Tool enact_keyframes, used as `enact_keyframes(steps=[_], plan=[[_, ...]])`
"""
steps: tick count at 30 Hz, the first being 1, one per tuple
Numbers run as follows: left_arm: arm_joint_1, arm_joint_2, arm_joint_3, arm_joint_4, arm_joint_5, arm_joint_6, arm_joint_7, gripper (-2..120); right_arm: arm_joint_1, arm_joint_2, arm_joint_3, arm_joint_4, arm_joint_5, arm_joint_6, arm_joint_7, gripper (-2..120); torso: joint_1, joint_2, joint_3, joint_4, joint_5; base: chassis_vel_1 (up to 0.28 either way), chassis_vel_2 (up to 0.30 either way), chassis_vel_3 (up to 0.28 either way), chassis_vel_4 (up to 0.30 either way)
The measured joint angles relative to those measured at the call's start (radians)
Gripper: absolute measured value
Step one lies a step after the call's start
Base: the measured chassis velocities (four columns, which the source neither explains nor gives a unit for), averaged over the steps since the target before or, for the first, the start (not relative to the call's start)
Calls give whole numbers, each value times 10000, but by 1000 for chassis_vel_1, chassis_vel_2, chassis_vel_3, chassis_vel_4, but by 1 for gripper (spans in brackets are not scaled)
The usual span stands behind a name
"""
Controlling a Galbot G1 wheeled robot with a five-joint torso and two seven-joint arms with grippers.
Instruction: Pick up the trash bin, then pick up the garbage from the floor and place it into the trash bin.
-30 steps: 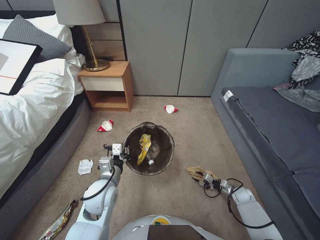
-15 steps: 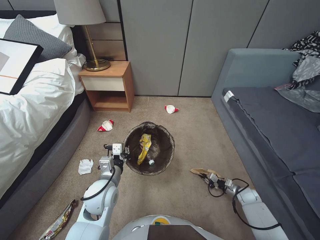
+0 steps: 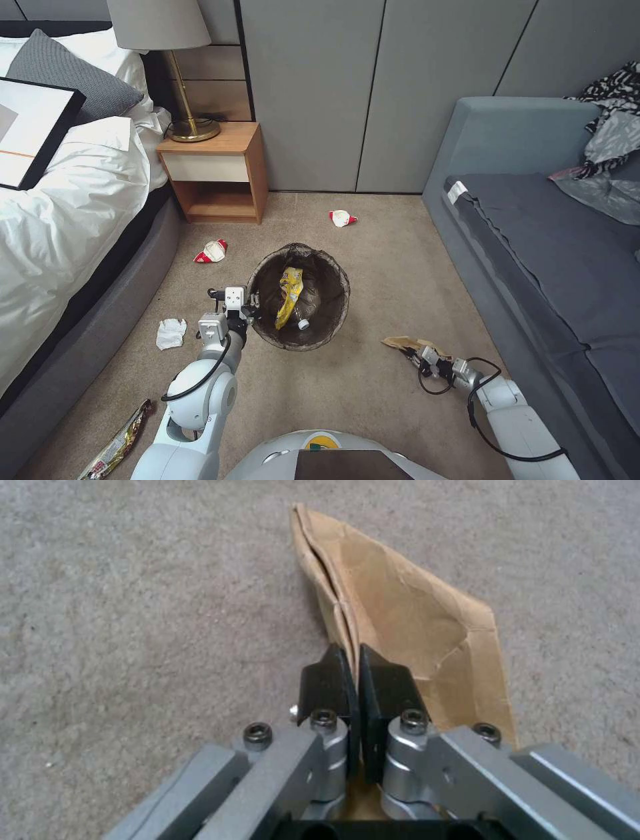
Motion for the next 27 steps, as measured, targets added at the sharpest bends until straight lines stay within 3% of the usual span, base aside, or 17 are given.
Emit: enact_keyframes(steps=[4, 16, 27], plan=[[-10, -2, -1, 4, -2, -2, 2, 0, -4, 4, -24, 19, 65, 41, 215, 0, 0, 0, 0, 0, 1, 0, 0, 0, 0], [-24, -11, 5, 94, -4, -32, 8, 0, -567, 264, -321, 1689, 1914, 816, 1017, 0, 0, 0, 0, 3, 1, 0, 0, 0, 0], [-21, -13, -24, 151, -6, -32, 7, 0, -1338, 361, -853, 4249, 3253, 1092, 1666, 0, 0, 0, 0, 2, -3, 0, 0, 0, 0]])
